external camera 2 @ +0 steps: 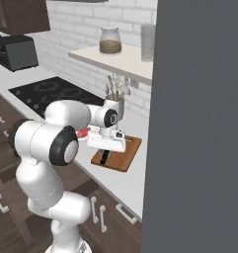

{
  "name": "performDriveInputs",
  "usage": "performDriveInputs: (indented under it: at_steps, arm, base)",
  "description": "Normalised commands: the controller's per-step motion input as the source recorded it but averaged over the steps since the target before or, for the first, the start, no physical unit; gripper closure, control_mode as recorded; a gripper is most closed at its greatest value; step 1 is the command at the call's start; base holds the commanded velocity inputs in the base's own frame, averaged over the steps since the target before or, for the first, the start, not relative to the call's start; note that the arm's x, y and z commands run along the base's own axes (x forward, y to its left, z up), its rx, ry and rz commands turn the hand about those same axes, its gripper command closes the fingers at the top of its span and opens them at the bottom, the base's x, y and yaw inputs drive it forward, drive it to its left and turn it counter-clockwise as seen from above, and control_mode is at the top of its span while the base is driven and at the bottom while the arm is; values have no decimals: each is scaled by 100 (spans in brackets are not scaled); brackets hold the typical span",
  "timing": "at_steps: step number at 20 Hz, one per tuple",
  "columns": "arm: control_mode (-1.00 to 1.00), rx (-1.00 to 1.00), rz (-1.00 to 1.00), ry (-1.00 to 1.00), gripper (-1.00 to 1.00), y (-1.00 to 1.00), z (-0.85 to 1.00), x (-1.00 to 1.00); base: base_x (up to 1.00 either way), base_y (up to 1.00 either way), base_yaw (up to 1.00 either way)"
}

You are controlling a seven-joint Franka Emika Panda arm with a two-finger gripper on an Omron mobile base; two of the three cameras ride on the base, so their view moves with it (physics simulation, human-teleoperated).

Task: Pick up the knife from the drawer and place it on the cutting board. Then place the meat from the plate to the cutting board.

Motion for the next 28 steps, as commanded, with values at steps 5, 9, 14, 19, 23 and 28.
performDriveInputs:
  at_steps: [5,9,14,19,23,28]
  arm:
    - [-100,0,-2,-1,100,-56,-45,52]
    - [-100,0,-15,0,100,-25,-47,52]
    - [-100,0,-15,-1,100,0,-54,26]
    - [-100,0,-8,-7,-100,0,-10,6]
    - [-100,-5,0,-16,-100,36,58,-10]
    - [-100,-9,0,-23,-100,84,67,-17]
  base:
    - [0,0,0]
    - [0,0,0]
    - [0,0,0]
    - [0,0,0]
    - [0,0,0]
    - [0,0,0]
